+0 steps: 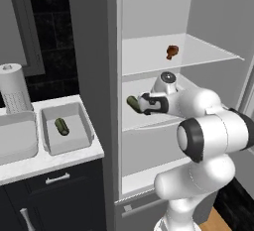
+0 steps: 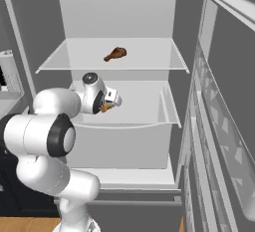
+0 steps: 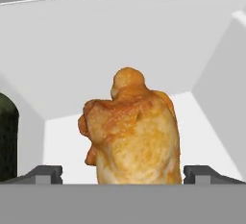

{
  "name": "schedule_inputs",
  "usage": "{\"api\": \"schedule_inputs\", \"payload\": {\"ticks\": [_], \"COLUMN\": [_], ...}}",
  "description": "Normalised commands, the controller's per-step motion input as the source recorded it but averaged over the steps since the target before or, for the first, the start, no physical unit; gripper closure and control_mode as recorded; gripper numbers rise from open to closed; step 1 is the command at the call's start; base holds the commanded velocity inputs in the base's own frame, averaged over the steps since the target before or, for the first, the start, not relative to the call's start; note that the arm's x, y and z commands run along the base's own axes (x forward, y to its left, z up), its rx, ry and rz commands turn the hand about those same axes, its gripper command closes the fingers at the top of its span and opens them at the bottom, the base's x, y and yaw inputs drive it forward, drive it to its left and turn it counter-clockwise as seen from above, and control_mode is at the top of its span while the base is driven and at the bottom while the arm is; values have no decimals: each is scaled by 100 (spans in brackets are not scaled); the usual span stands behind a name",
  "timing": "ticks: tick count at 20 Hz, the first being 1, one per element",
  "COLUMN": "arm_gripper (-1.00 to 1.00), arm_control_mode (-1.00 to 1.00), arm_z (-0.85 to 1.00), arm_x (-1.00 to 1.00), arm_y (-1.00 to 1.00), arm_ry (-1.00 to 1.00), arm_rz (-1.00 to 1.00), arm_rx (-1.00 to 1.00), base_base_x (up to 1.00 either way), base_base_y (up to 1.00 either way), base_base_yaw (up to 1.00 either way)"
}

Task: Place one cucumber and one chicken drumstick in each tupperware on the nearby counter, to pack two identical lunches.

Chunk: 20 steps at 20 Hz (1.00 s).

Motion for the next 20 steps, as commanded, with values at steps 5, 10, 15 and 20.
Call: {"api": "schedule_inputs", "payload": {"ticks": [5, 10, 15, 20], "arm_gripper": [100, 100, 100, 100], "arm_control_mode": [-100, -100, -100, -100], "arm_z": [-12, -1, -5, 2], "arm_x": [0, -3, -14, -79], "arm_y": [0, 0, -5, -36], "arm_ry": [0, 1, 2, -2], "arm_rz": [0, 0, 0, -3], "arm_rx": [0, 0, 0, 0], "base_base_x": [0, 0, 0, 0], "base_base_y": [0, 0, 0, 0], "base_base_yaw": [0, 0, 0, 0]}}
